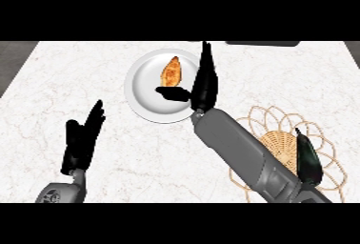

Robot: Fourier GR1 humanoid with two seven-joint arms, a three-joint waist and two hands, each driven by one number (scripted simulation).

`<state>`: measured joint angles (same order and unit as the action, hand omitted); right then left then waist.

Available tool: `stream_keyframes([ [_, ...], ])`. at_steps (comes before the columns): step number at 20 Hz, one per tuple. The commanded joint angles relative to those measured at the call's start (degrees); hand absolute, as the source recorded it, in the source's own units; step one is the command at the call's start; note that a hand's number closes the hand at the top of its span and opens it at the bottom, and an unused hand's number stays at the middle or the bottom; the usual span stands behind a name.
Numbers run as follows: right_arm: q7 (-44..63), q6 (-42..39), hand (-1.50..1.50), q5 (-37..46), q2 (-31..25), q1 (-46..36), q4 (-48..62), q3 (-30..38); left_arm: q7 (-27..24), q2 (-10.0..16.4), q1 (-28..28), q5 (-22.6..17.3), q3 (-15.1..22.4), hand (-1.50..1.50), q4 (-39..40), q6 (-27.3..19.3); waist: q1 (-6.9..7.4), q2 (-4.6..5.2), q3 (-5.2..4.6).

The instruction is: Pick the croissant from the placemat and place it in the plate

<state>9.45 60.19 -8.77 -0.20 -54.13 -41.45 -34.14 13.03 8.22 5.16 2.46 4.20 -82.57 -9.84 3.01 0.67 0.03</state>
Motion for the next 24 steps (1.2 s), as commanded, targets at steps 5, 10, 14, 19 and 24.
stream_keyframes([
  [5,1.49,6.04,-1.50,-6.68,0.18,-1.89,4.32,-7.07,1.33,-0.54,1.00,1.16,-0.11,0.00,0.17,-0.29,-0.44,-0.12,-0.03],
  [10,-1.56,4.67,-1.50,-8.82,0.18,-3.11,8.41,-4.93,1.31,-4.36,1.39,2.79,2.00,0.00,0.07,-3.06,-0.59,0.01,-0.01],
  [14,2.95,8.82,-1.50,-9.57,0.18,-2.02,7.67,-11.45,1.69,-1.11,-0.35,1.44,0.06,0.00,-0.59,0.27,-0.64,-0.24,-0.03],
  [19,1.49,10.56,-1.50,-9.47,0.18,2.64,5.64,-13.33,0.60,-2.94,-3.49,2.87,1.34,0.00,-3.10,-1.47,-0.80,-0.34,-0.01],
  [24,-0.17,8.49,-1.50,-7.58,0.19,2.72,8.41,-8.00,0.92,-1.24,-0.83,2.29,-1.00,0.00,-0.20,0.39,-2.16,-0.54,-0.03],
])
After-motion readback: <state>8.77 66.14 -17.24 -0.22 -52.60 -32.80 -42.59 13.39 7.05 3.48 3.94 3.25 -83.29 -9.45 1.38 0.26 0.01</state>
